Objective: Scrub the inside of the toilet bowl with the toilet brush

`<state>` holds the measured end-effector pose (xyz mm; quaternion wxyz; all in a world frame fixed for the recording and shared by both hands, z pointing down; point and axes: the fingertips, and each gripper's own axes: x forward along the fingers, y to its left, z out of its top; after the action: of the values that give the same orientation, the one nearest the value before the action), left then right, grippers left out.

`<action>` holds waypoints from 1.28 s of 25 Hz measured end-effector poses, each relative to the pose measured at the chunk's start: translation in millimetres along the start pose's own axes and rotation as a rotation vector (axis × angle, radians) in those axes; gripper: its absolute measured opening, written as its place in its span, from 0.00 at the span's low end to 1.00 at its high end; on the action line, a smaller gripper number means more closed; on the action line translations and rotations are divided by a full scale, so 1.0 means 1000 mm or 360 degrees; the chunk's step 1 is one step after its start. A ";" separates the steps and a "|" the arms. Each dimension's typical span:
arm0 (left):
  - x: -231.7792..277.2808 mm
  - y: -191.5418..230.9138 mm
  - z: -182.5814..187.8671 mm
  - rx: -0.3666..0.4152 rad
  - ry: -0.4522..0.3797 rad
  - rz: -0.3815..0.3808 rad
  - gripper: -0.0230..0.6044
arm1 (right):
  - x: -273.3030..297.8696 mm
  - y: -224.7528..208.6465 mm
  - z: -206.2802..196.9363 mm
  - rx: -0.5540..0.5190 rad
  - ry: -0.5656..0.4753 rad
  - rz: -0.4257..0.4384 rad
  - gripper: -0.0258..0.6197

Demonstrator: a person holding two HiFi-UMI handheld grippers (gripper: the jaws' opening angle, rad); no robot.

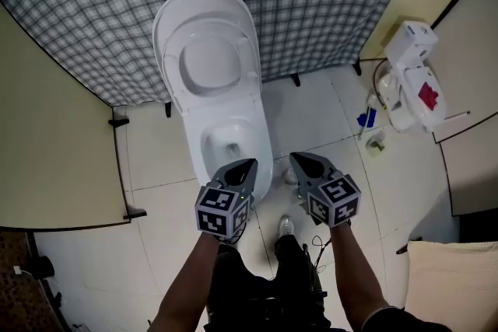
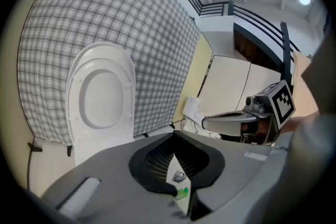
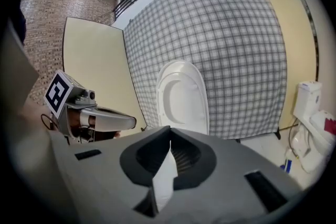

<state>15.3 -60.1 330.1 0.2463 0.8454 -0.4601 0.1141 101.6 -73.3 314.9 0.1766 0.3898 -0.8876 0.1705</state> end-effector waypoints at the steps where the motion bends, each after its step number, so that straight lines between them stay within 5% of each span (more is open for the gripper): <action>1: 0.005 0.001 -0.011 -0.0009 0.0022 -0.0001 0.05 | 0.002 -0.003 -0.011 0.0010 0.0016 -0.0004 0.04; 7: 0.033 0.013 -0.069 -0.0065 0.0124 0.0011 0.05 | 0.020 -0.024 -0.076 -0.0103 0.0218 -0.0076 0.08; 21: 0.120 0.013 -0.186 -0.0123 0.0293 -0.0059 0.05 | 0.046 -0.097 -0.218 0.0041 0.0405 -0.0233 0.10; 29: 0.166 0.003 -0.240 -0.0131 0.0370 -0.0117 0.05 | 0.062 -0.156 -0.316 0.0091 0.0588 -0.0305 0.37; 32: 0.176 0.005 -0.255 -0.0139 0.0388 -0.0119 0.05 | 0.075 -0.176 -0.344 0.0091 0.0657 -0.0327 0.37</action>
<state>116.8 -56.6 622.4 0.3410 0.8303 -0.3995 0.1865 249.1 -81.6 680.1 0.3598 0.4396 -0.7831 0.2529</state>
